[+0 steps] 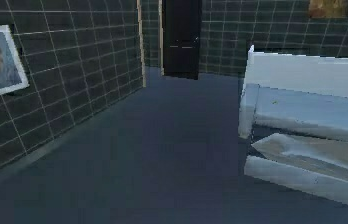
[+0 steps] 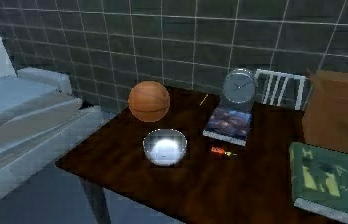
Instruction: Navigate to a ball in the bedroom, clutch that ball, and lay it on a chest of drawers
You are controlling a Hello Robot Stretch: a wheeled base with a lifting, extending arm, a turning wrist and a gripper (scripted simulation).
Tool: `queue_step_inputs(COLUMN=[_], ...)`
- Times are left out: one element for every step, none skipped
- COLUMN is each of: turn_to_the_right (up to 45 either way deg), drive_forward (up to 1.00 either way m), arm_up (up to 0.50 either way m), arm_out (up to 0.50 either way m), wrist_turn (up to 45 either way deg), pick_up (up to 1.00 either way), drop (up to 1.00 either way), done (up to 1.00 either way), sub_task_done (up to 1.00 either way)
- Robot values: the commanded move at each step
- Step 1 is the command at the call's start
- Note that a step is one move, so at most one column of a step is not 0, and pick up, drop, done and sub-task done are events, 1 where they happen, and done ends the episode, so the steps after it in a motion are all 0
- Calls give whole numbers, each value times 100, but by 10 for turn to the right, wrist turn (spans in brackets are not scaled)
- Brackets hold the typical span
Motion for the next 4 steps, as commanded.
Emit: queue_step_inputs(turn_to_the_right=[450, 300, 0, -450], drive_forward=[0, 0, 20, 0], arm_up=[0, 0, 0, 0], arm_out=[0, 0, 0, 0], wrist_turn=[0, 0, 0, 0], pick_up=[0, 0, 0, 0], drop=[0, 0, 0, 0], done=[0, 0, 0, 0], sub_task_done=[0, 0, 0, 0])
